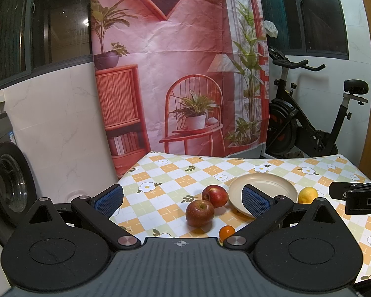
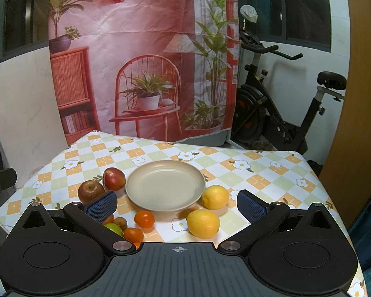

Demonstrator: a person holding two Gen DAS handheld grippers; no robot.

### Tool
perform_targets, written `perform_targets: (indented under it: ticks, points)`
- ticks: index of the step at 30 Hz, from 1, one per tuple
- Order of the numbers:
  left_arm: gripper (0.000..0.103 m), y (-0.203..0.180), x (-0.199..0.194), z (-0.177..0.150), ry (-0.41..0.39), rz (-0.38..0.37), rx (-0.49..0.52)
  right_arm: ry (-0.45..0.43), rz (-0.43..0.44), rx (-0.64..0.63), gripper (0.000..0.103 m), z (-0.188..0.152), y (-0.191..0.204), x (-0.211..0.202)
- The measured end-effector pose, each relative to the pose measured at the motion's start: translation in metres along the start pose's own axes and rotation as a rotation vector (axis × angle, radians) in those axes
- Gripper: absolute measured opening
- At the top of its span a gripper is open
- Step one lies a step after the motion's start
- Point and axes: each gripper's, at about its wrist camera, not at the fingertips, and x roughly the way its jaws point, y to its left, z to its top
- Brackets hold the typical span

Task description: Organize fruits

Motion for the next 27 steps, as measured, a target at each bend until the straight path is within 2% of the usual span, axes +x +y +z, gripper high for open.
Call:
perform_targets:
  ticks: [7, 14, 17, 20, 27]
  points:
    - [0.103, -0.002, 0.001, 0.000, 0.002, 0.000, 0.002, -0.009, 0.012, 0.007, 0.103, 0.003, -0.005, -0.001]
    - [0.103, -0.001, 0.019, 0.006, -0.032, 0.014, 0.036, -0.160, 0.056, 0.029, 0.103, 0.014, -0.026, 0.000]
    - [0.103, -0.004, 0.033, 0.006, -0.042, -0.001, 0.058, -0.217, 0.031, 0.001, 0.103, 0.013, -0.033, 0.015]
    - [0.102, -0.007, 0.049, 0.002, -0.027, -0.021, 0.064, -0.235, 0.018, -0.013, 0.103, 0.008, -0.038, 0.038]
    - [0.102, -0.006, 0.074, -0.007, -0.021, -0.058, 0.012, -0.263, 0.070, -0.017, 0.103, -0.017, -0.037, 0.077]
